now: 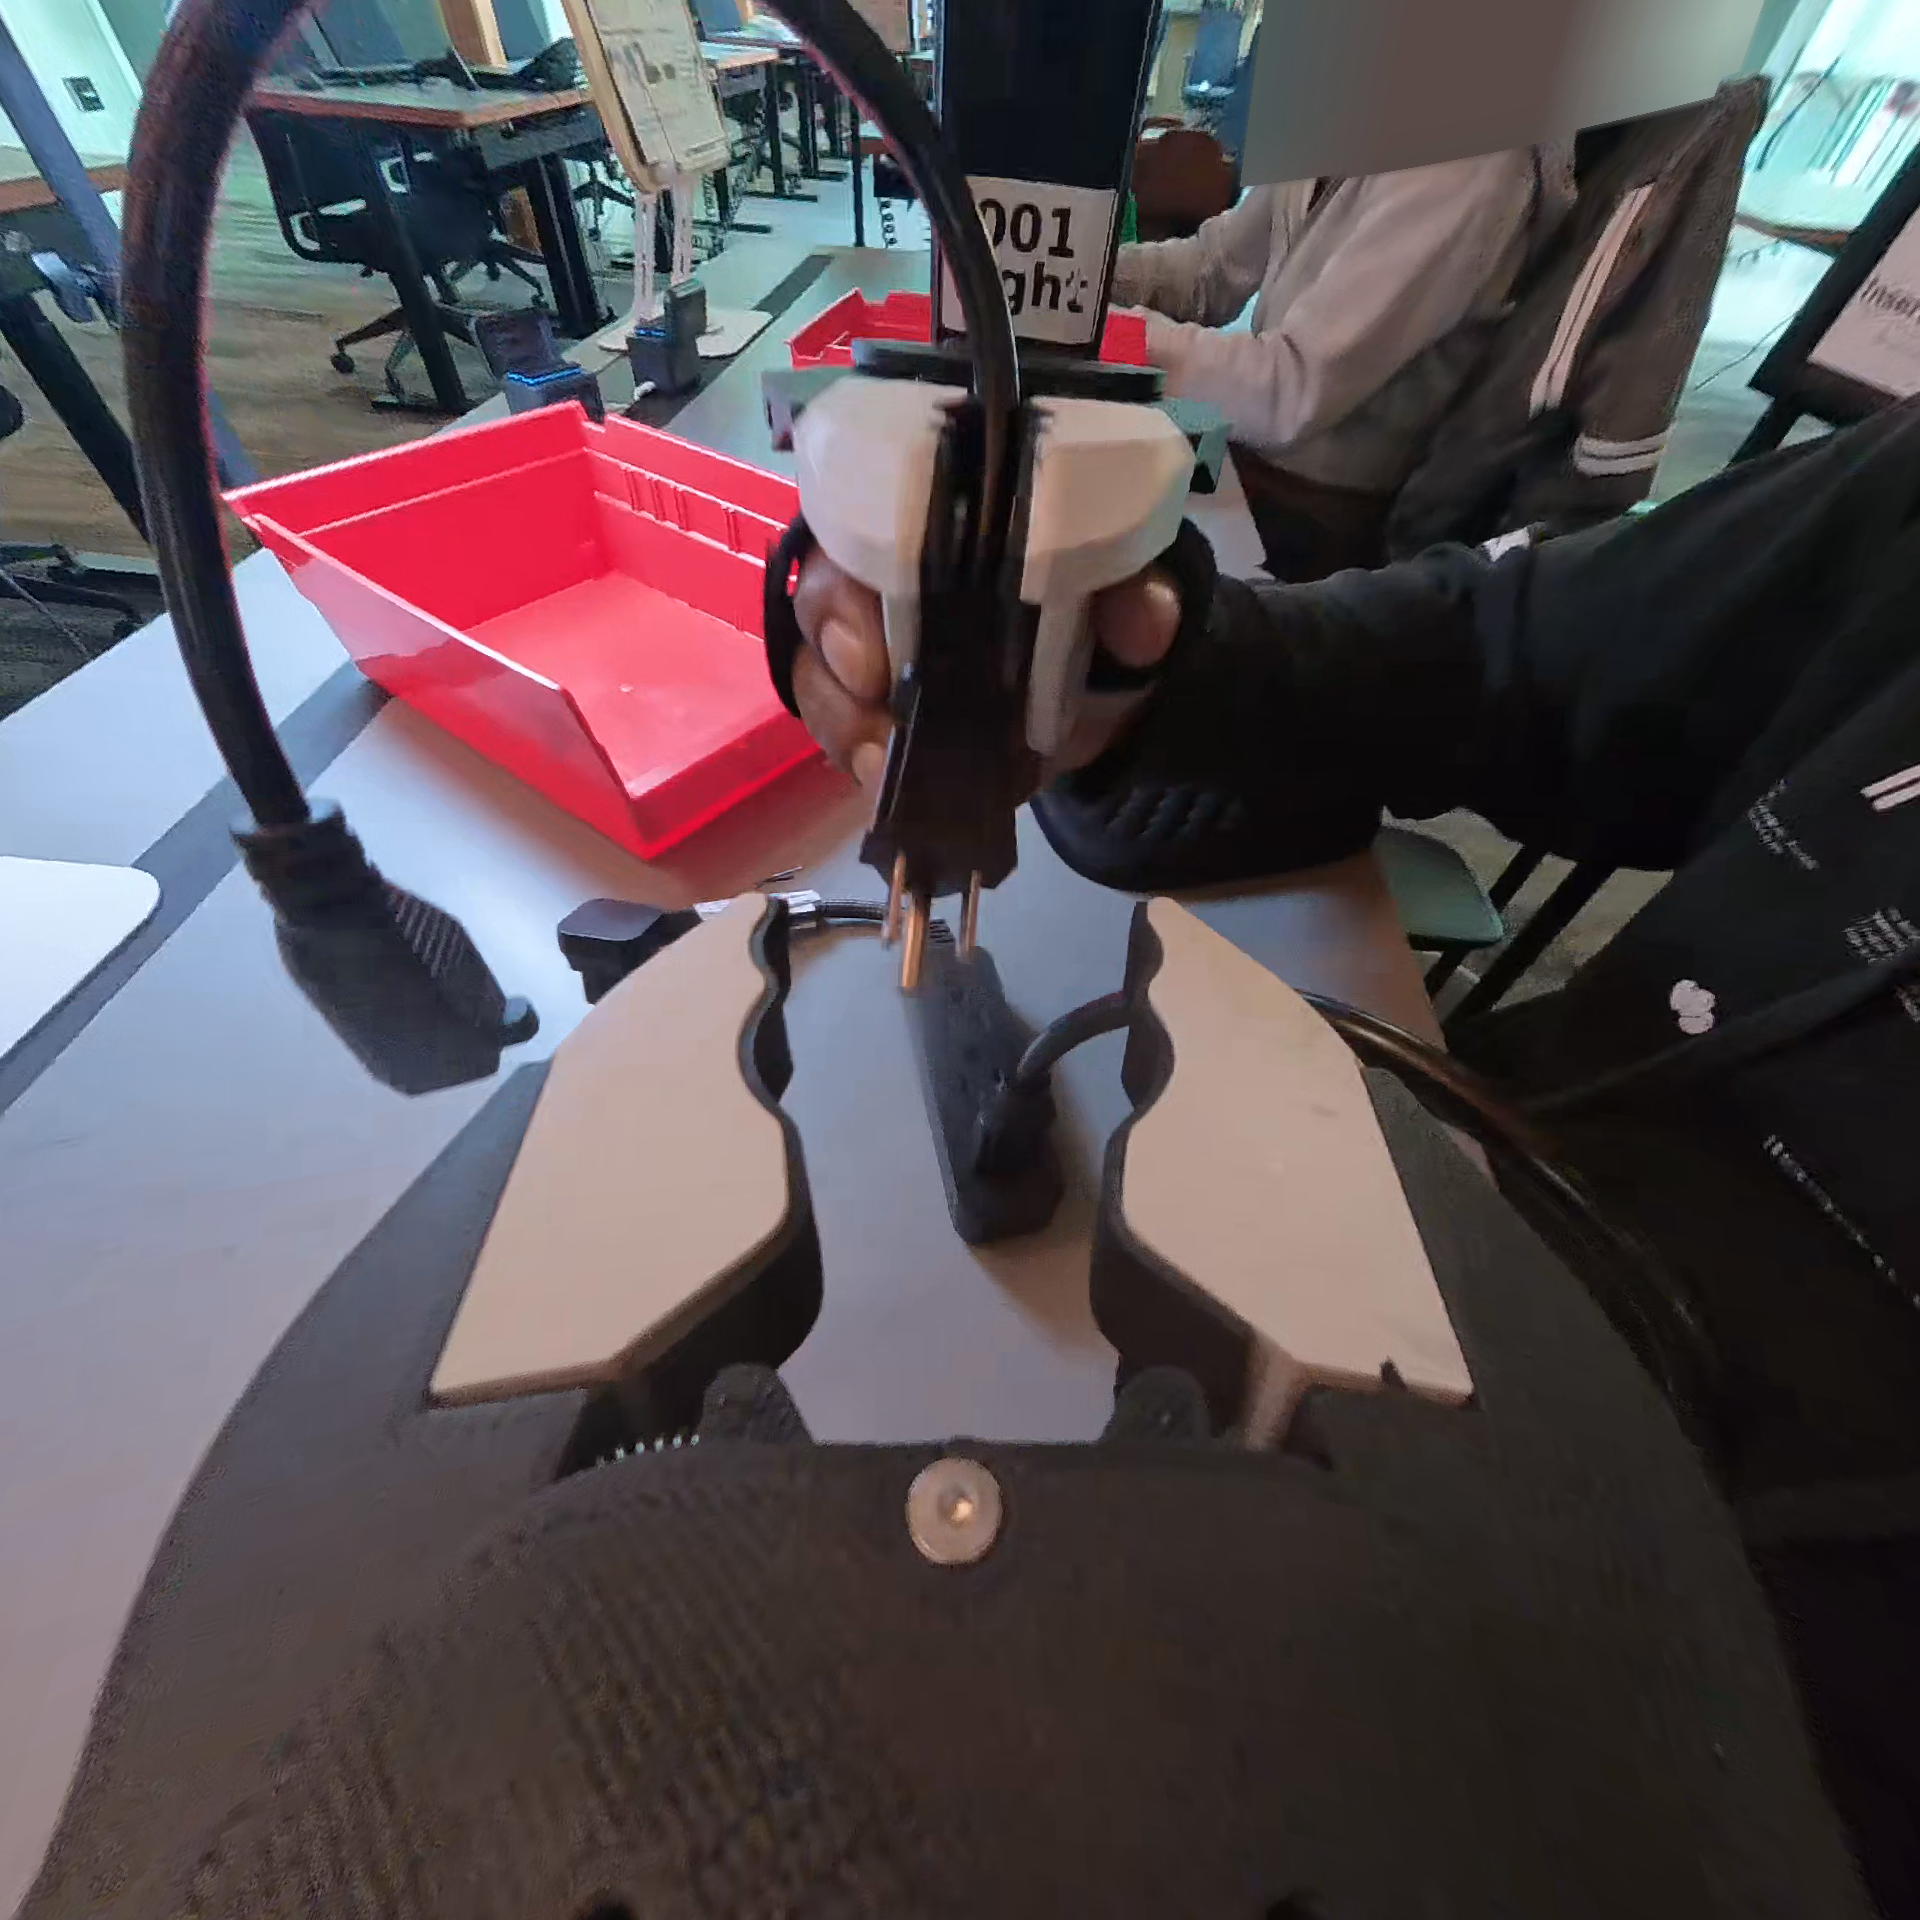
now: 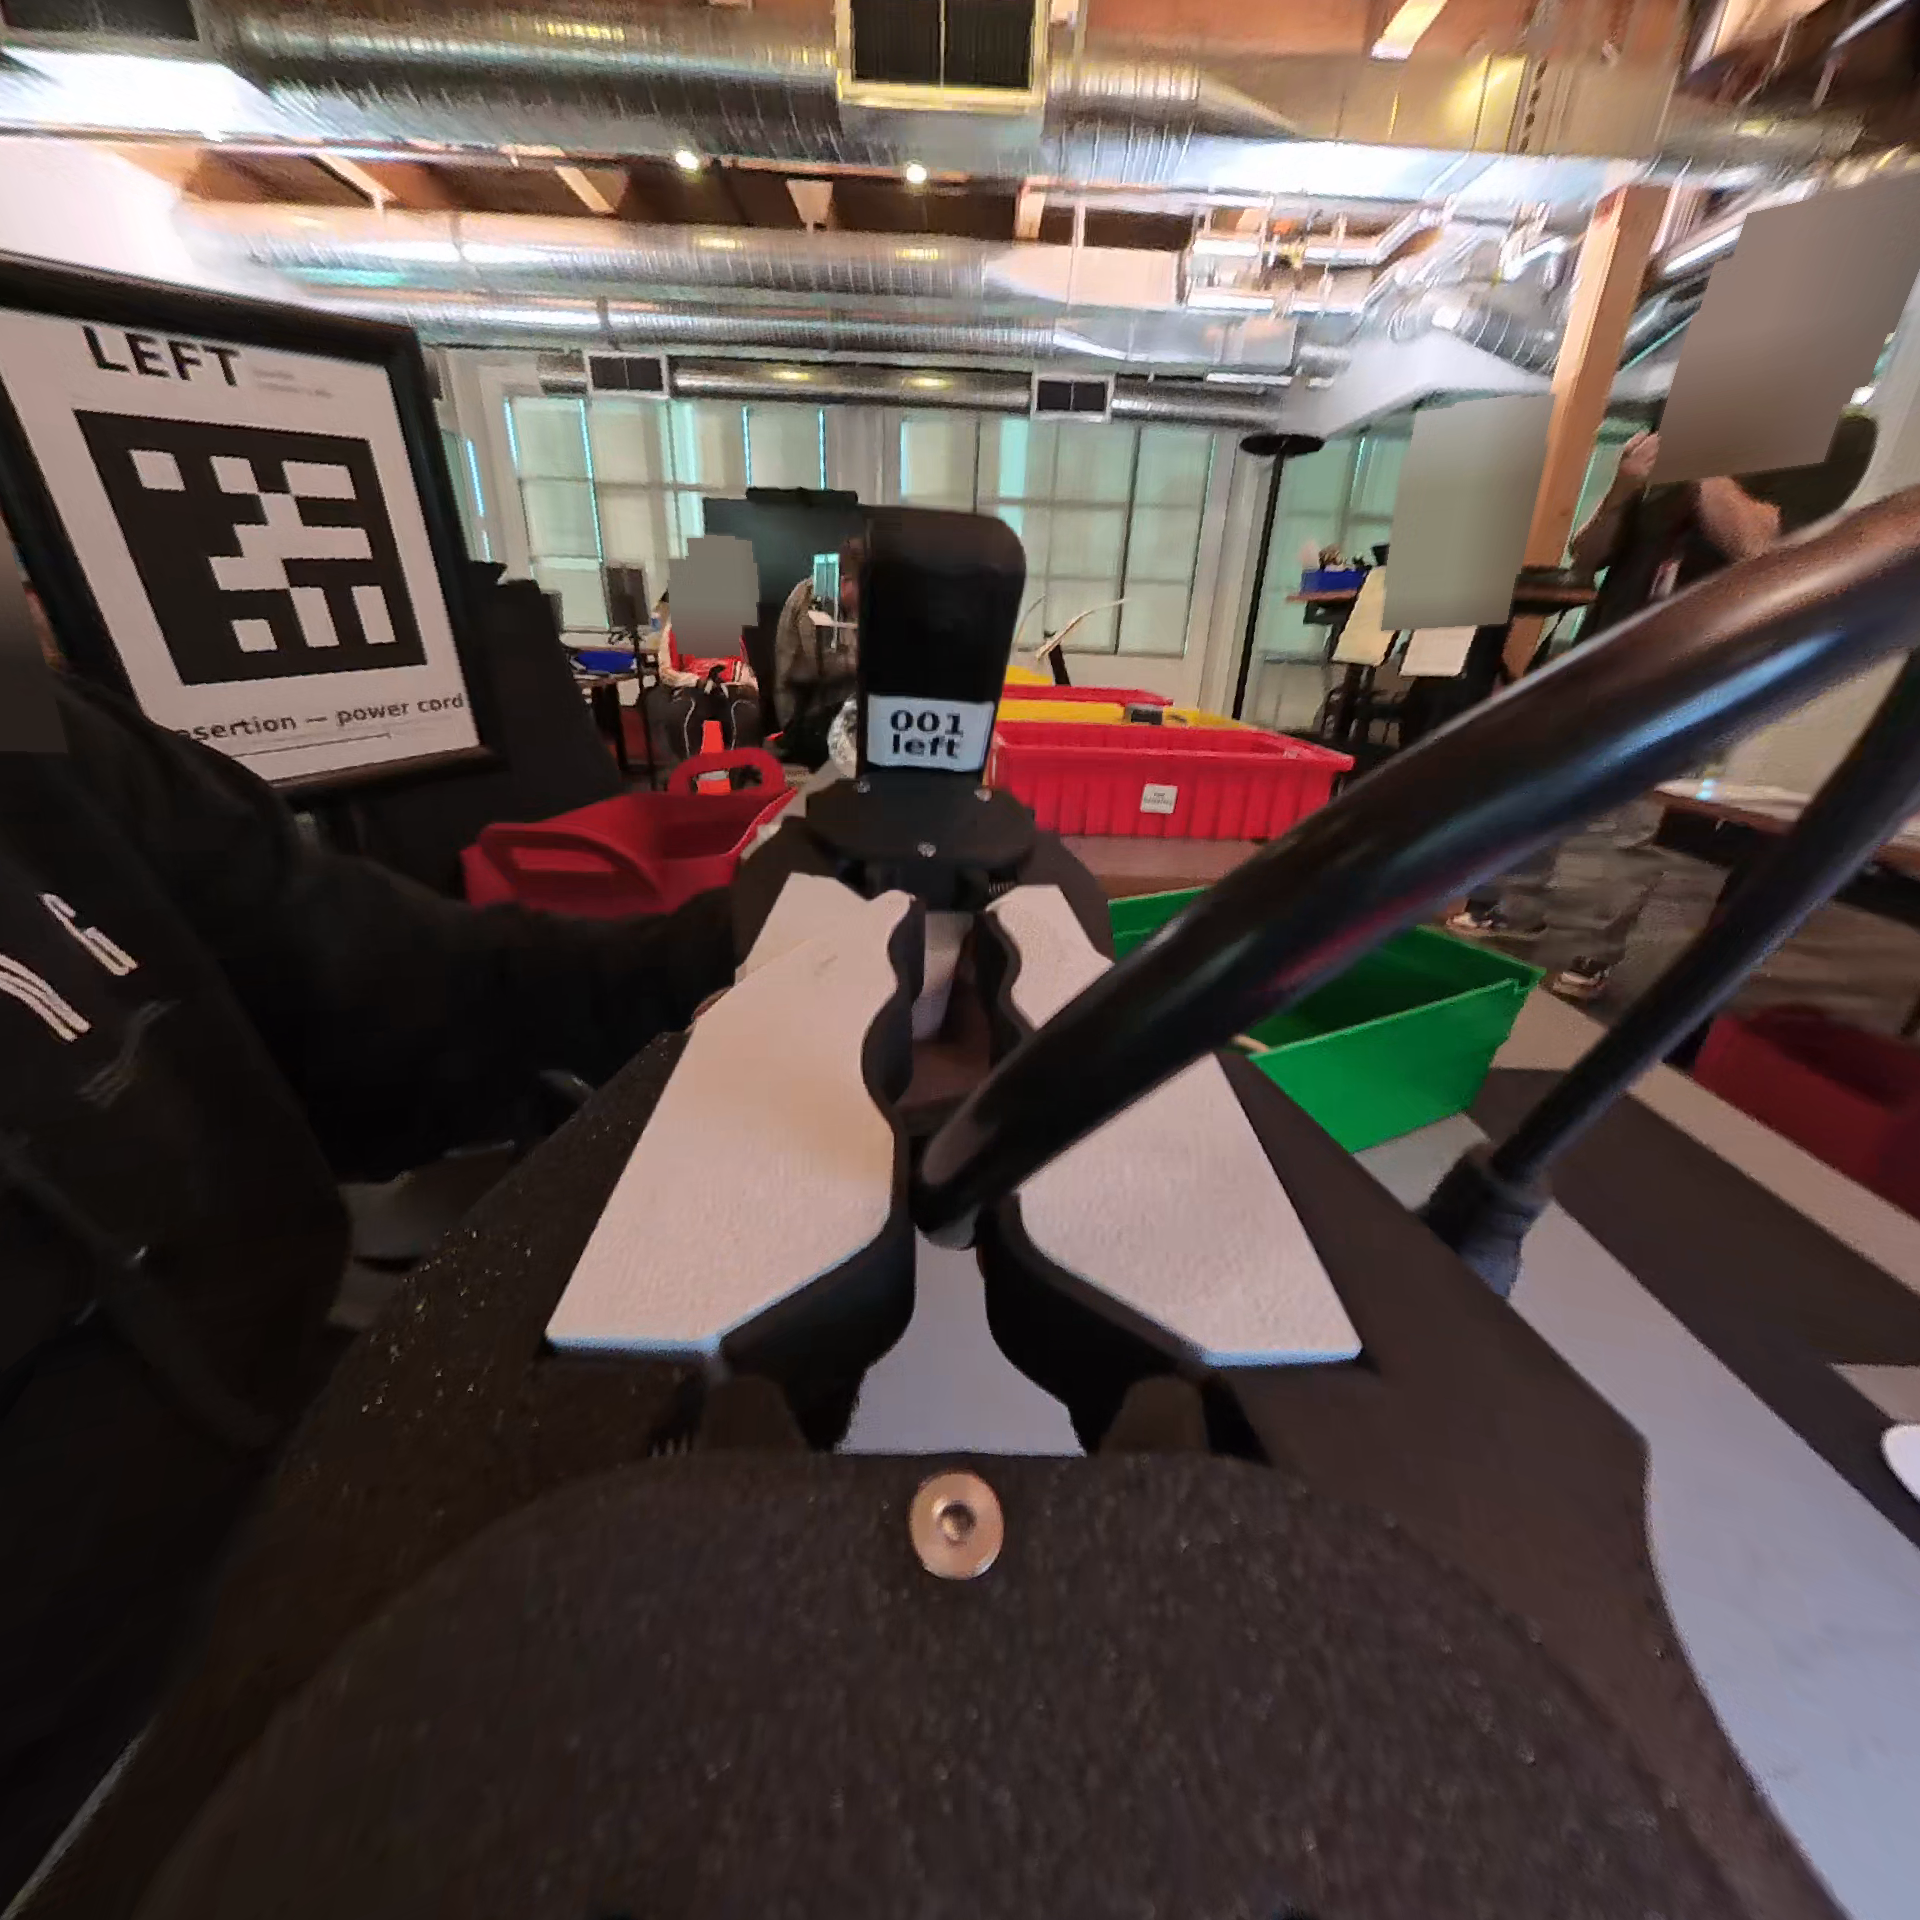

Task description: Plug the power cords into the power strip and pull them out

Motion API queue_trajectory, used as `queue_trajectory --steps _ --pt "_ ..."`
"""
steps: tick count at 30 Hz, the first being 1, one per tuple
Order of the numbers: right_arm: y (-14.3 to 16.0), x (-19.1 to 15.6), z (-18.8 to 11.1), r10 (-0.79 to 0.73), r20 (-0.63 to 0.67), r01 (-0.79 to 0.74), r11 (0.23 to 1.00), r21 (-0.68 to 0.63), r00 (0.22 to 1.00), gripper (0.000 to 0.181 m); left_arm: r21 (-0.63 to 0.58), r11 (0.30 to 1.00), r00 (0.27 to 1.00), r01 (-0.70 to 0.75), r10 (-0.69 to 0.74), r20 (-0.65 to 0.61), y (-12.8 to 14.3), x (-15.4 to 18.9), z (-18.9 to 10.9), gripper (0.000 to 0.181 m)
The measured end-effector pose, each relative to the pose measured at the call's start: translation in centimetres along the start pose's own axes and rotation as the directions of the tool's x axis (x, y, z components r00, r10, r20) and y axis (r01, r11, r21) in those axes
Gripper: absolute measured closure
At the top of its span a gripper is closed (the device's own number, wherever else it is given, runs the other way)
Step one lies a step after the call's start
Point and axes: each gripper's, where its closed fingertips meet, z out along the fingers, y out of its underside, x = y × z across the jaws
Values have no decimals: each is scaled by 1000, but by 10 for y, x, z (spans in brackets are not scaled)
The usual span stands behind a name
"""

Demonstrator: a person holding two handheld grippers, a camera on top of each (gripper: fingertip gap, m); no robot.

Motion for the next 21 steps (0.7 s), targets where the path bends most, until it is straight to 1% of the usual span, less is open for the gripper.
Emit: queue_trajectory --steps 2,5,9,12,15,18,21 --pt "-8 -4 1 3 5 -3 999 39 1000 172 29 1000 1000 4 -4 4 -1 1 0 120" --pt "-16 -2 2 22 -14 -20 993 113 1000 172 43 999 1000 -2 3 -15 4 7 11 119" --pt "-17 8 2 45 -67 -35 988 152 997 172 103 995 1000 -9 7 25 0 6 23 121" --pt "-17 10 0 63 -53 -54 985 167 997 171 141 990 999 10 -15 35 -4 4 27 123" --pt "-15 10 -1 46 -53 -37 987 154 998 171 189 982 997 -14 0 75 -12 -3 18 130" --pt "-11 9 0 11 -61 -4 993 116 998 171 169 982 989 -88 67 129 -14 -7 6 129" --pt "-7 3 5 14 -31 -11 995 101 999 171 99 978 967 -184 162 198 -13 -10 3 131"
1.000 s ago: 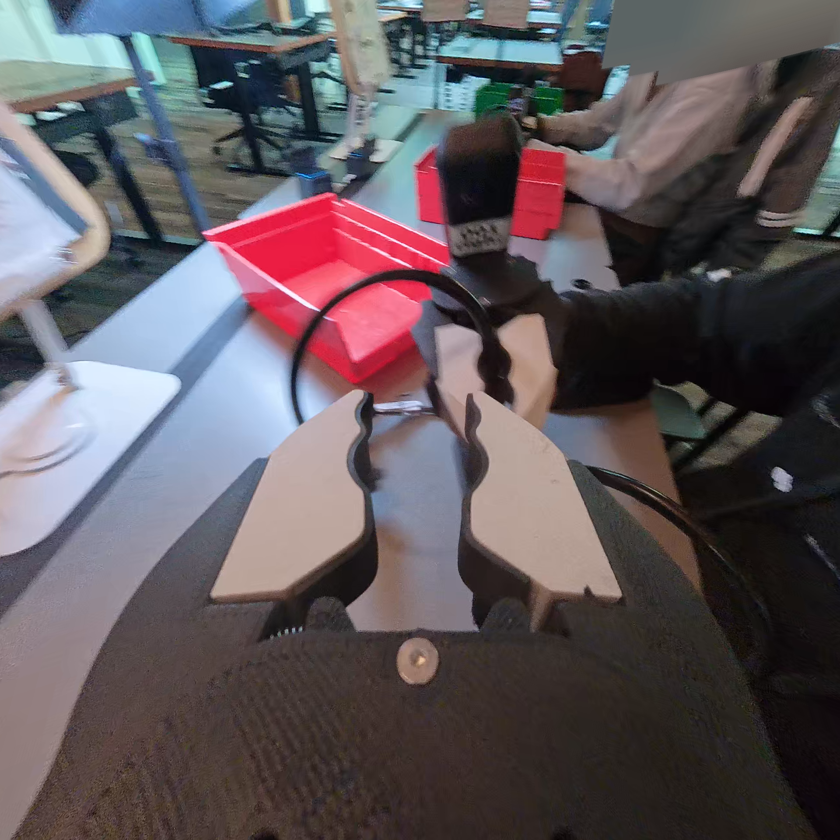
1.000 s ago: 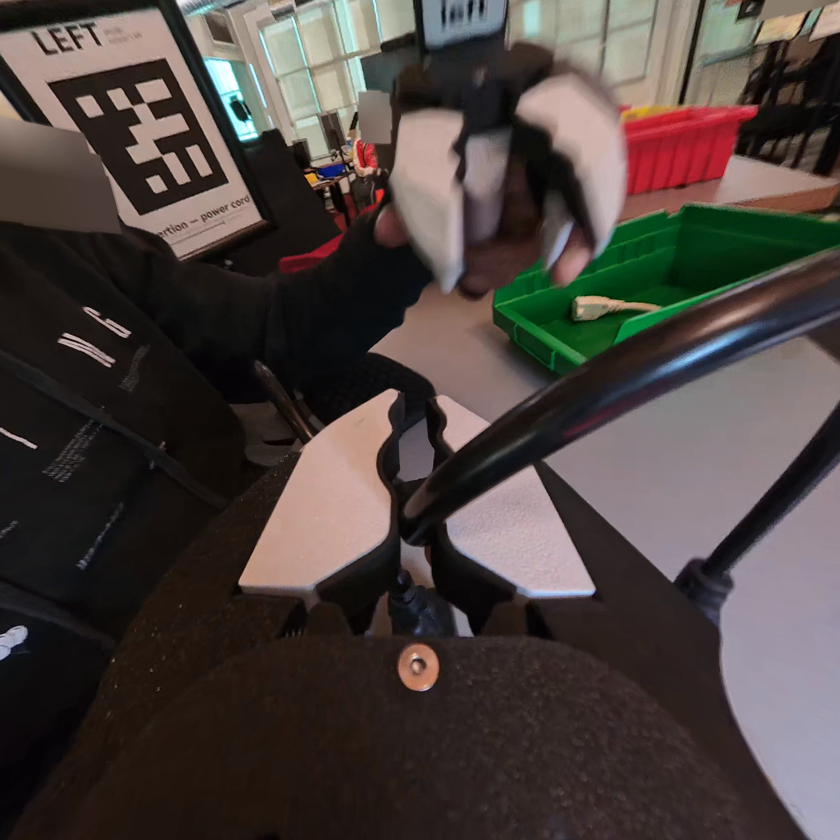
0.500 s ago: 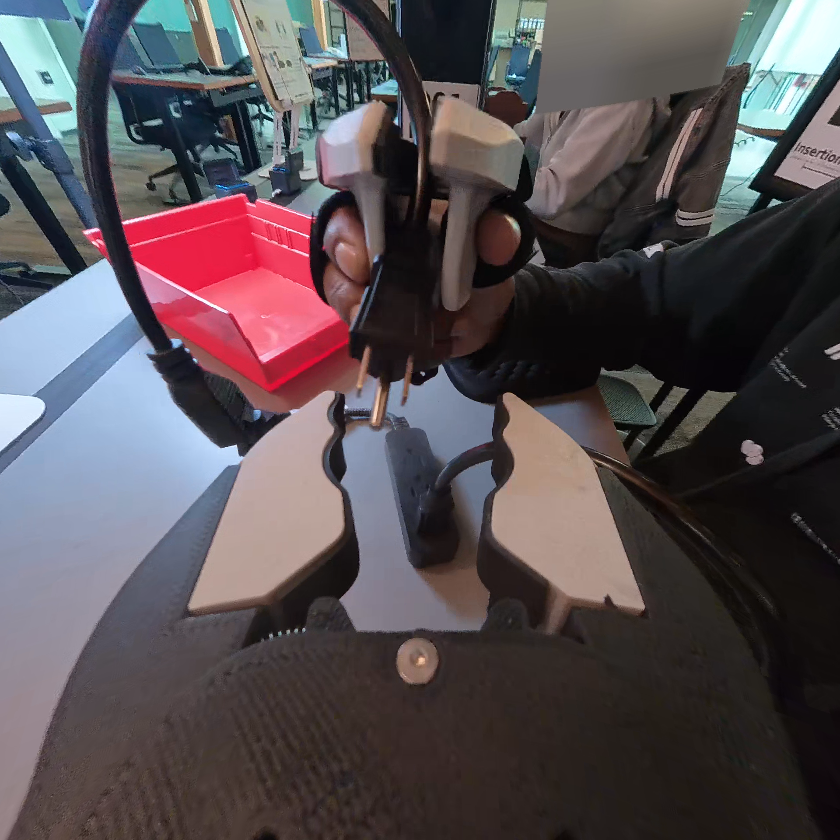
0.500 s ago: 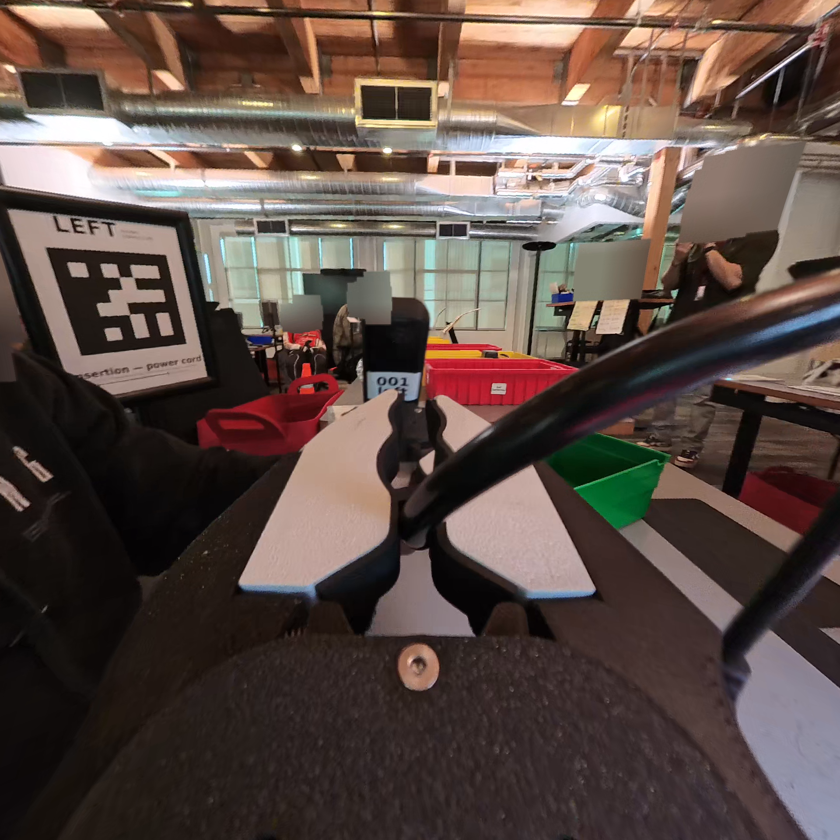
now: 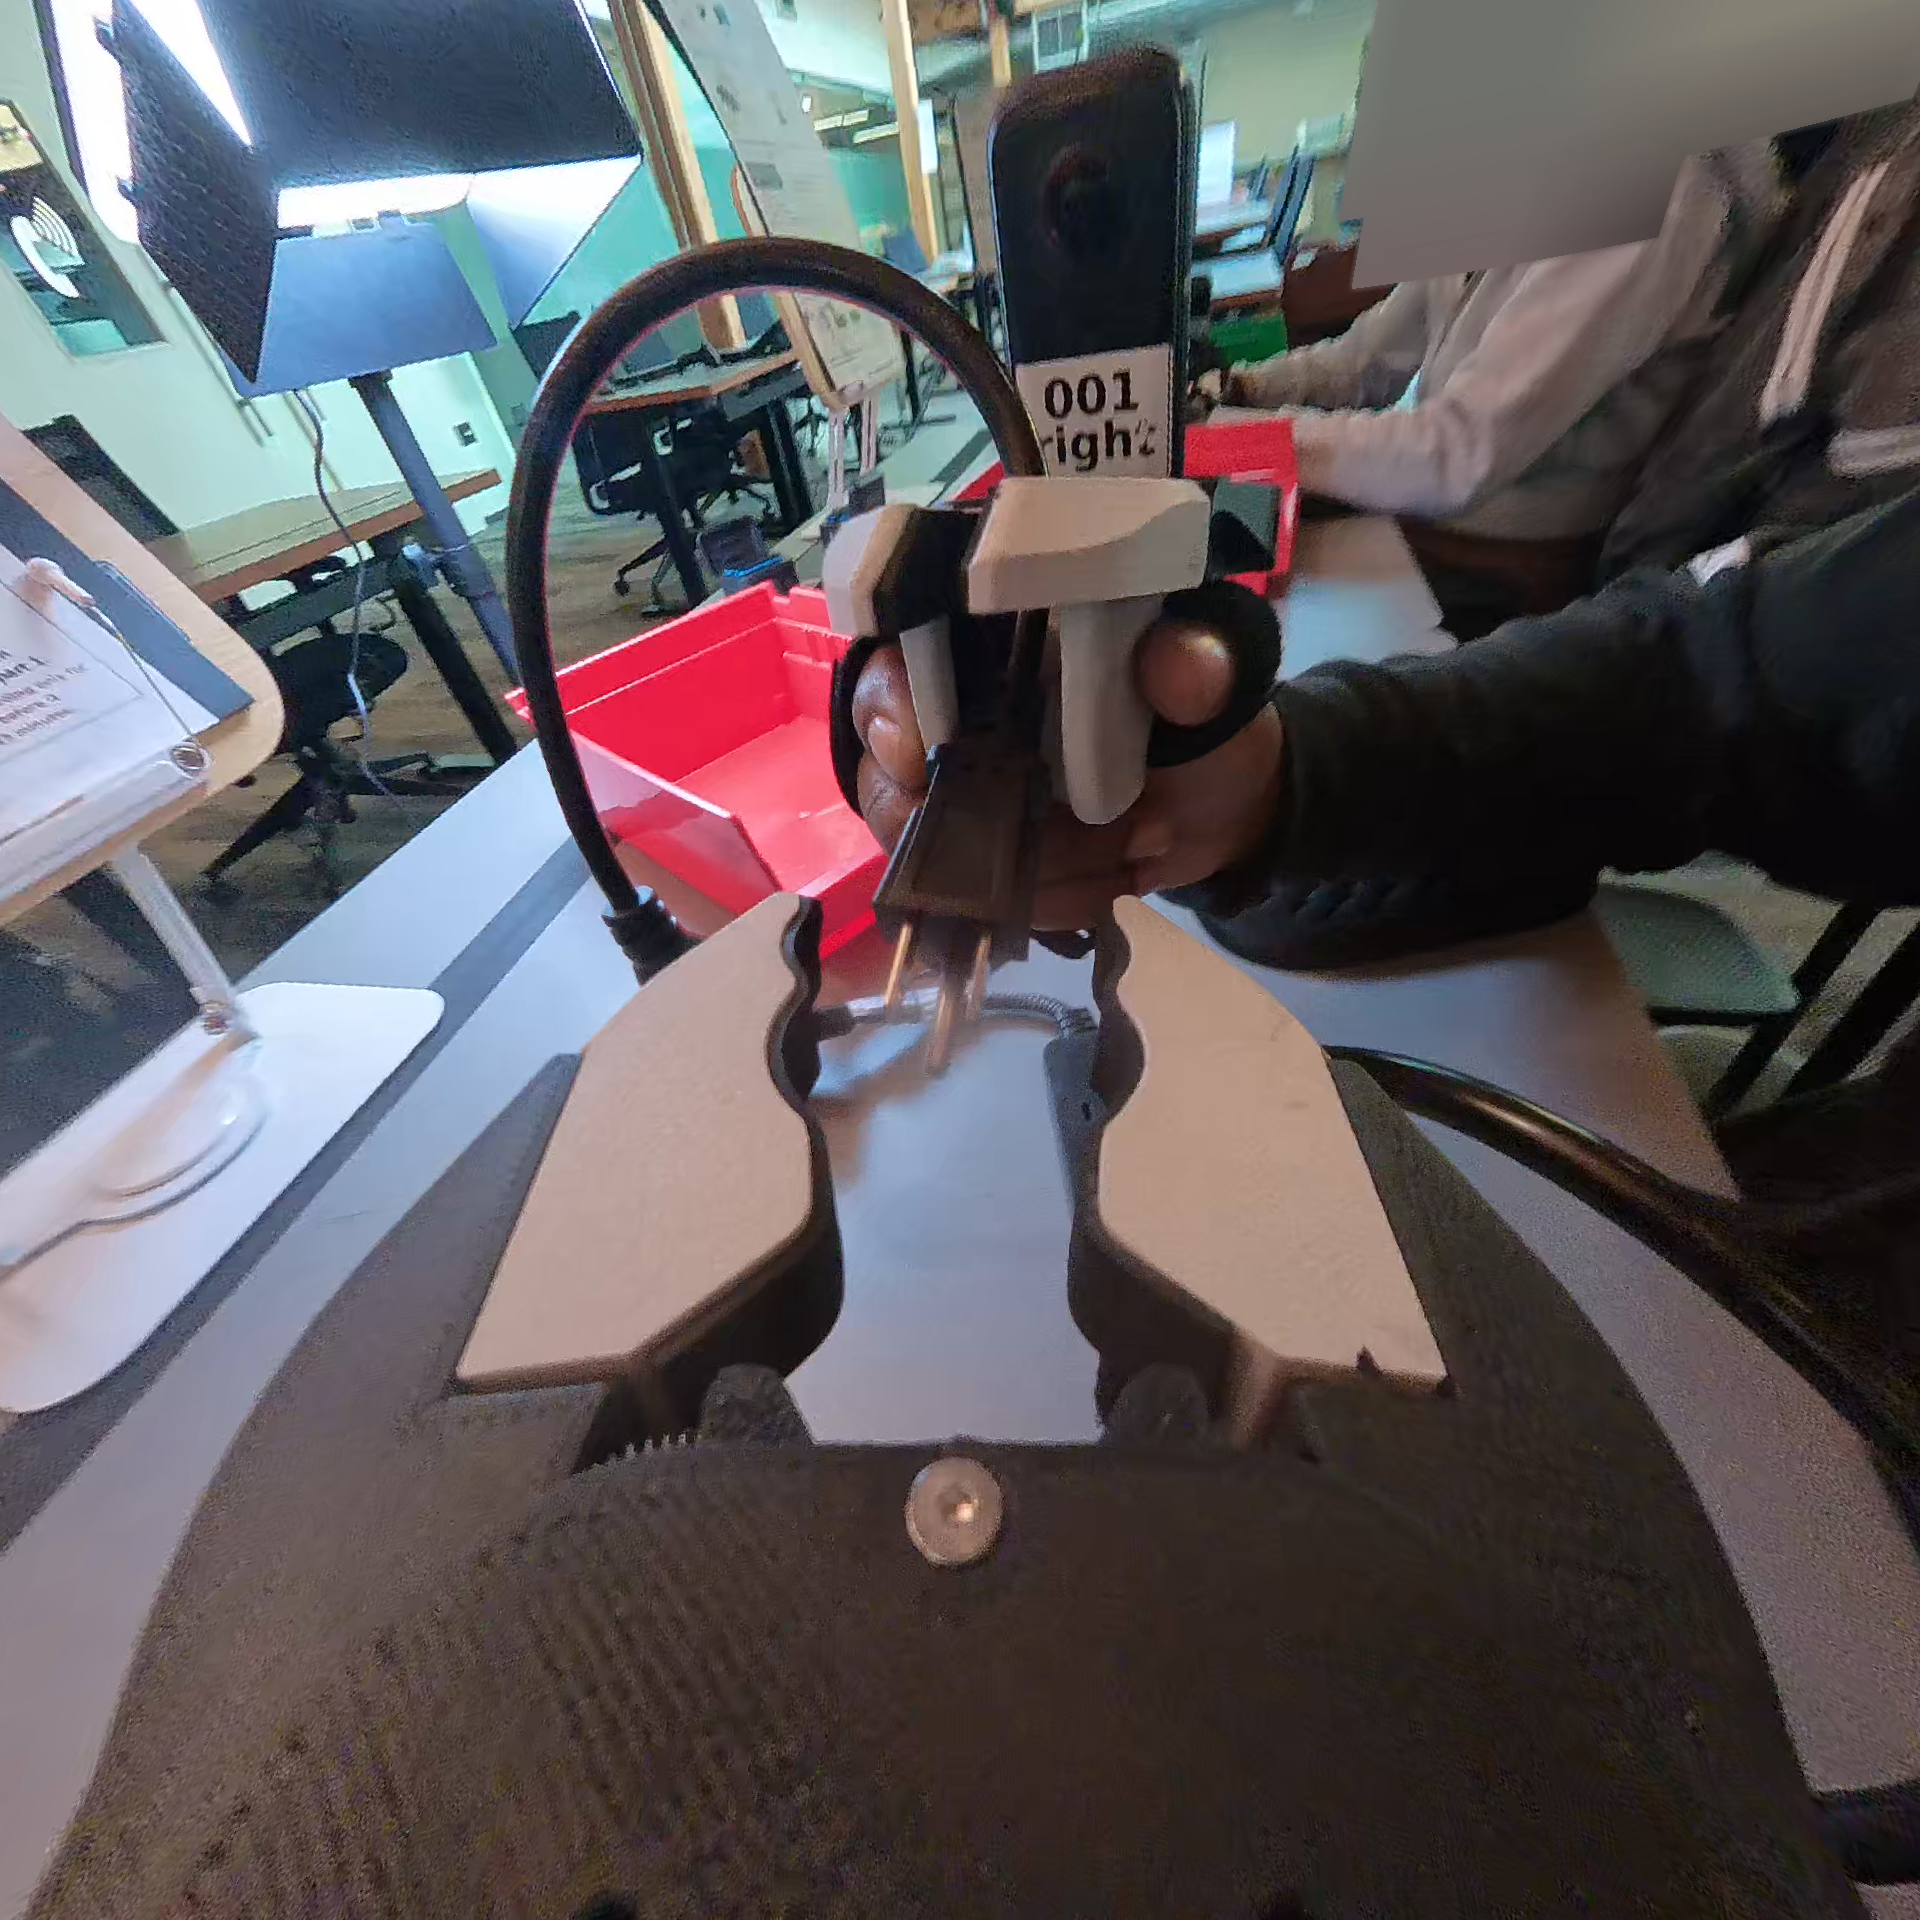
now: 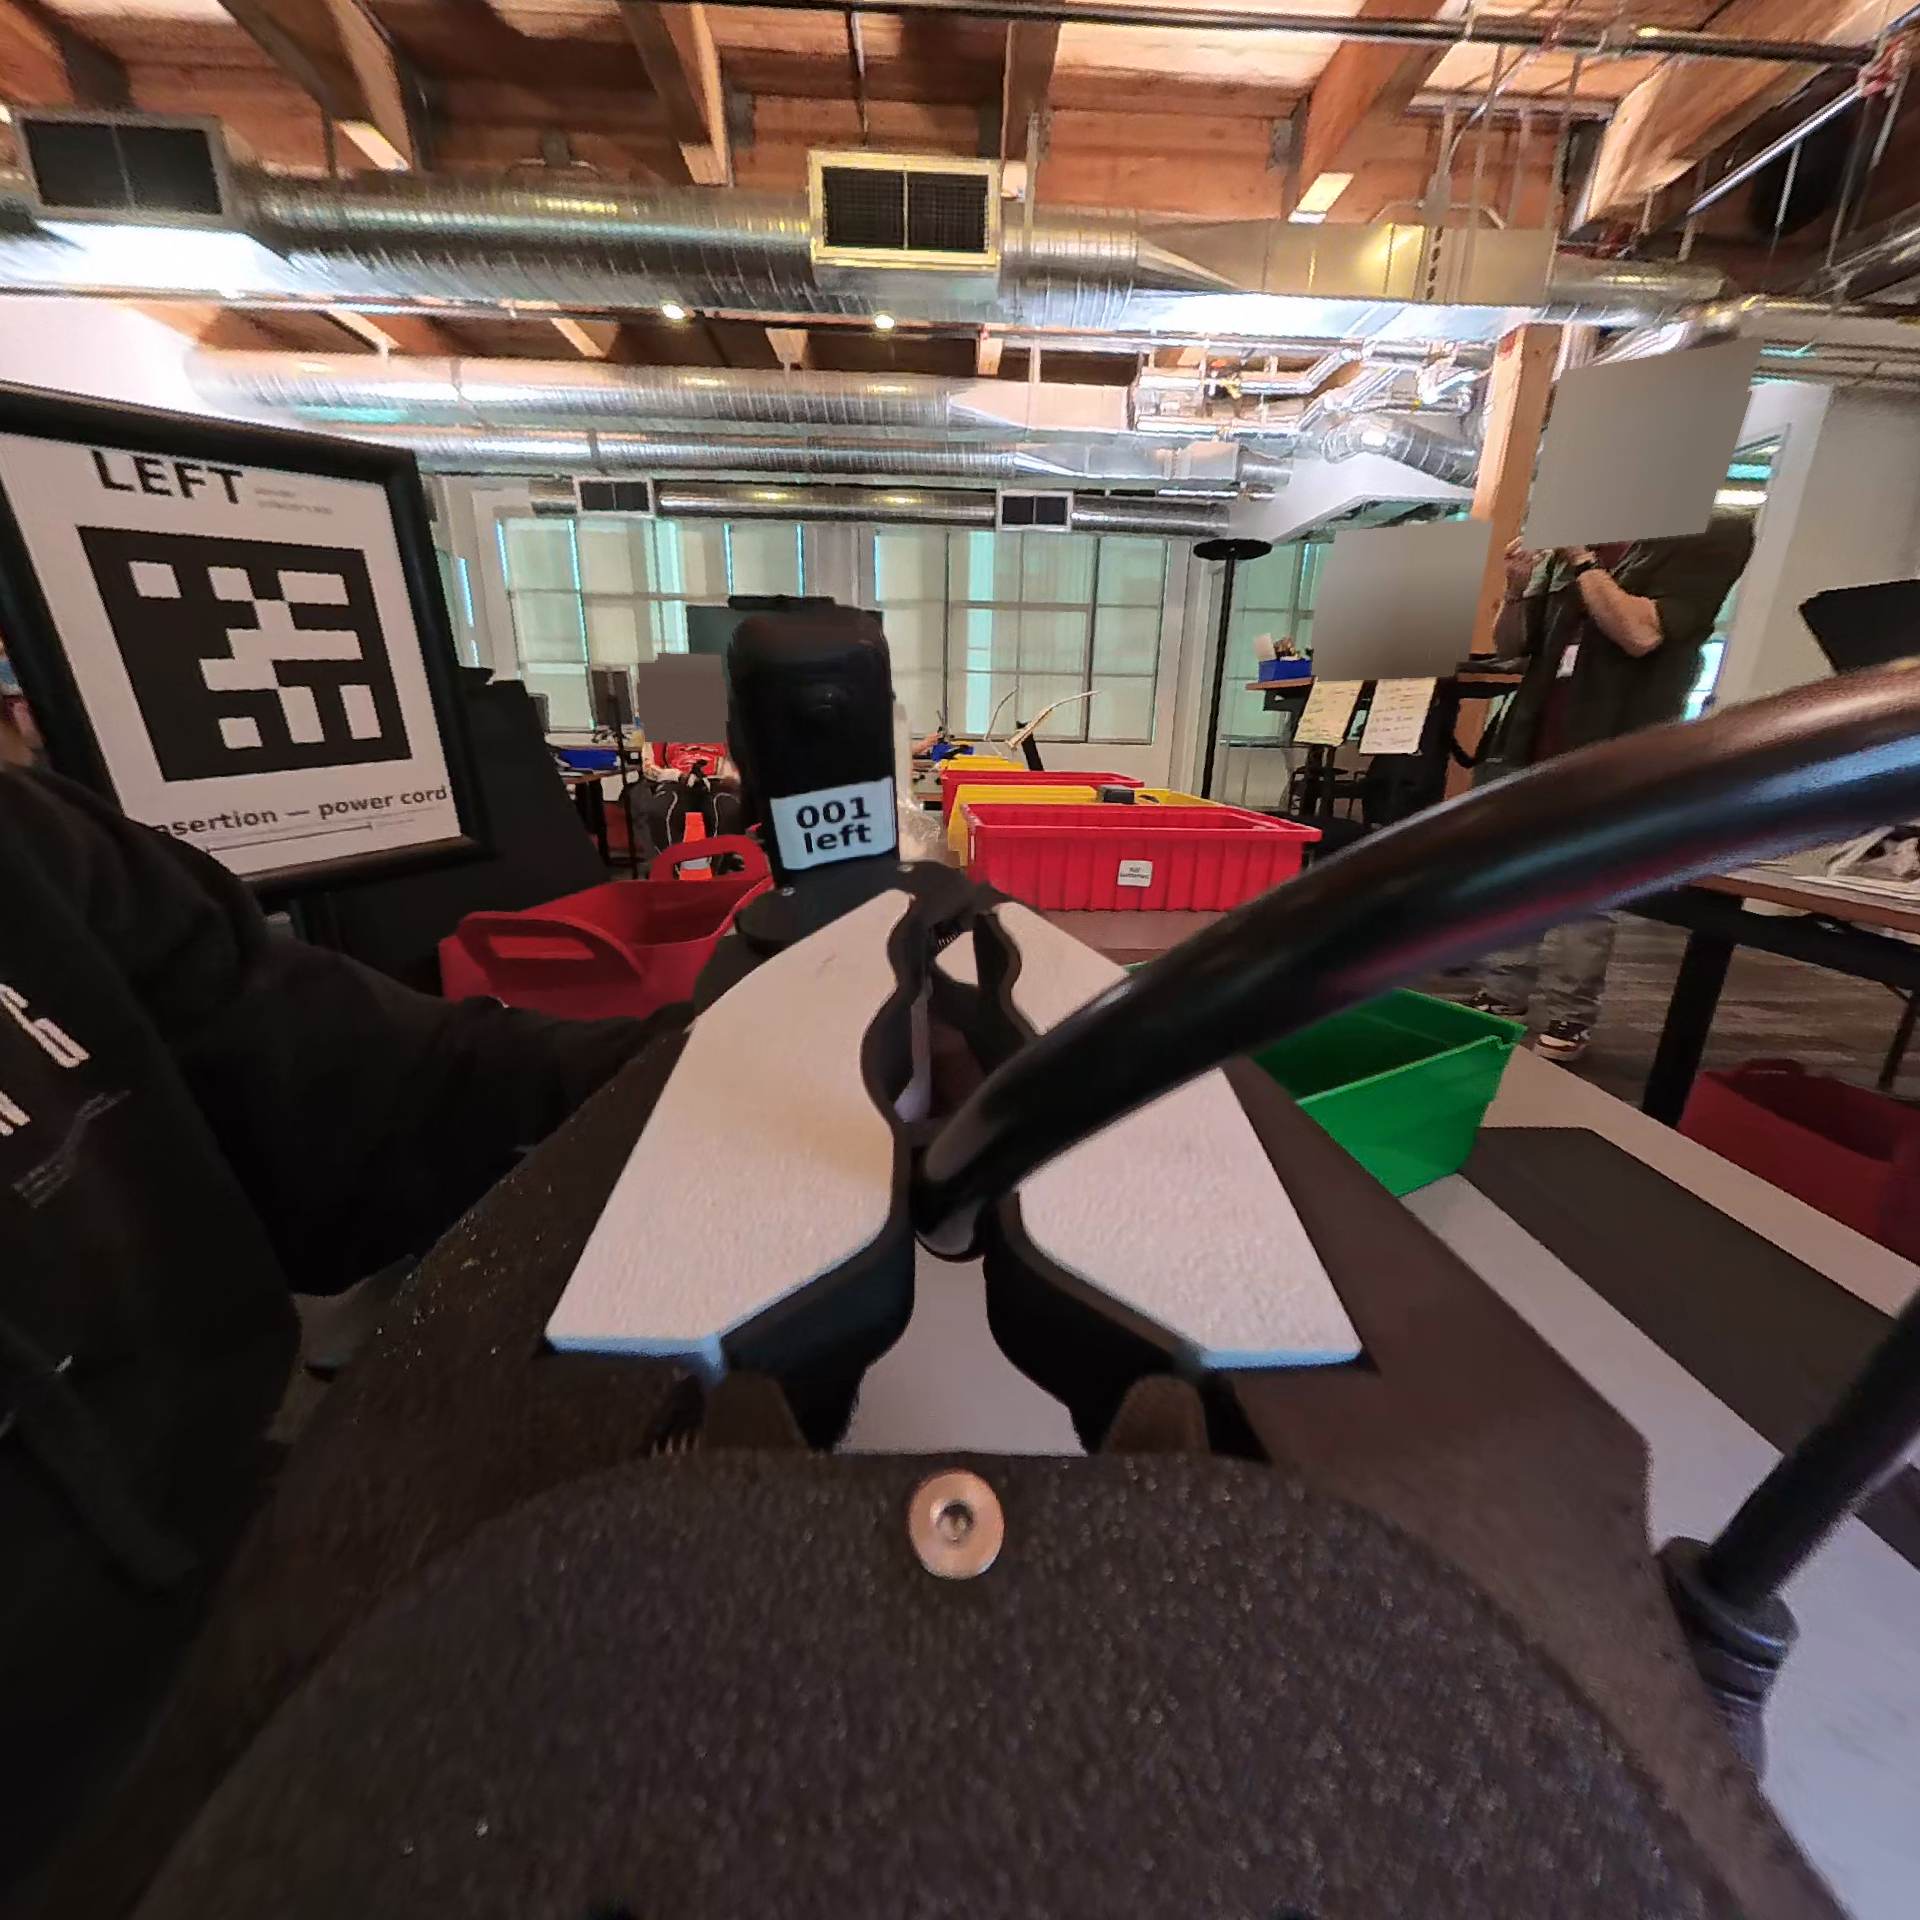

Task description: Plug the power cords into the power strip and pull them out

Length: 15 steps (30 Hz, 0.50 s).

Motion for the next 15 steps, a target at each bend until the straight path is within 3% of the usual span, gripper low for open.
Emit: queue_trajectory --steps 3,9,15 --pt "9 -7 7 -12 25 12 1000 -24 1000 171 -46 995 996 -88 88 5 5 4 2 152" --pt "21 -10 6 -145 24 146 982 -118 989 167 -62 972 973 -227 228 26 -6 8 -13 152" --pt "18 -32 7 -267 113 282 945 -164 957 154 -38 939 940 -342 341 -22 -24 25 -28 152"
